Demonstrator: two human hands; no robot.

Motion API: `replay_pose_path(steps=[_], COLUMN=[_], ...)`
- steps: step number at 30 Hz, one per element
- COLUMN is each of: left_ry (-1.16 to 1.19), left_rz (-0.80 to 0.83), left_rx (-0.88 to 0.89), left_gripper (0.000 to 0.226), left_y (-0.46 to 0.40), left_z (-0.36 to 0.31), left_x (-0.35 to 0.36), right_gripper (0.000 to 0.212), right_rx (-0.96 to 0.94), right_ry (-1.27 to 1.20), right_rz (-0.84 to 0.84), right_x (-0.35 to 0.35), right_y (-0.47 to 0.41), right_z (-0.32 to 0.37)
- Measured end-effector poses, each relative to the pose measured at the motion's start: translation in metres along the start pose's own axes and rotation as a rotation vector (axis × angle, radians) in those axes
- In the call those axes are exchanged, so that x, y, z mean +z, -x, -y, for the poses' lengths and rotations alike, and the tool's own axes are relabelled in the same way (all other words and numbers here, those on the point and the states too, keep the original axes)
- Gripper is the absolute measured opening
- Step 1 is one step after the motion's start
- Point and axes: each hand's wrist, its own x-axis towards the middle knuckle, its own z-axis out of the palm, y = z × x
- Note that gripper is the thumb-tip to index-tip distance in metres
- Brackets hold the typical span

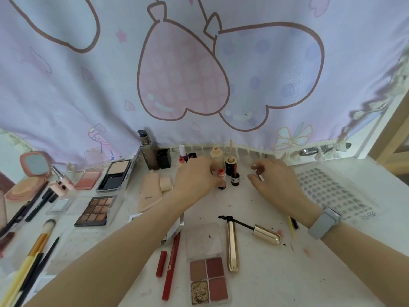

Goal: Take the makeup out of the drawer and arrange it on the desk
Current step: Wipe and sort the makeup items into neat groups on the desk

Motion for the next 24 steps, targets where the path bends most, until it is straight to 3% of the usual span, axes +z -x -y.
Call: replay_pose_path(steps=[2, 6, 13, 16, 21, 24], left_ry=[0.01, 0.034, 0.147, 0.161, 0.346, 0.47], left_rz=[-0.039, -0.109, -0.319, -0.372, -0.377, -0.371], left_rx=[0.001, 0.025, 0.094, 0.139, 0.218, 0.207], left_gripper=[0.029, 0.033, 0.024, 0.021, 0.019, 0.025], left_y=[0.005, 0.023, 0.06, 0.074, 0.099, 0.12], left_z=[0.0, -0.002, -0.009, -0.011, -0.017, -0.021], left_x=[-0.005, -0.014, -0.029, -0.028, -0.016, -0.003], right_gripper=[0.034, 0.048, 0.033, 0.031, 0.009, 0.024], right_rx=[-0.034, -0.074, -0.097, -0.003, 0.213, 0.31], right_ry=[0.187, 0.434, 0.493, 0.214, -0.379, -0.736], right_rz=[-0.032, 0.082, 0.094, 0.046, -0.046, -0.079], right_x=[-0.002, 0.002, 0.0, -0.013, -0.048, -0.066], right_y=[0.008, 0.021, 0.028, 0.031, 0.053, 0.073], right_z=[-0.007, -0.012, -0.003, 0.002, 0.004, 0.013])
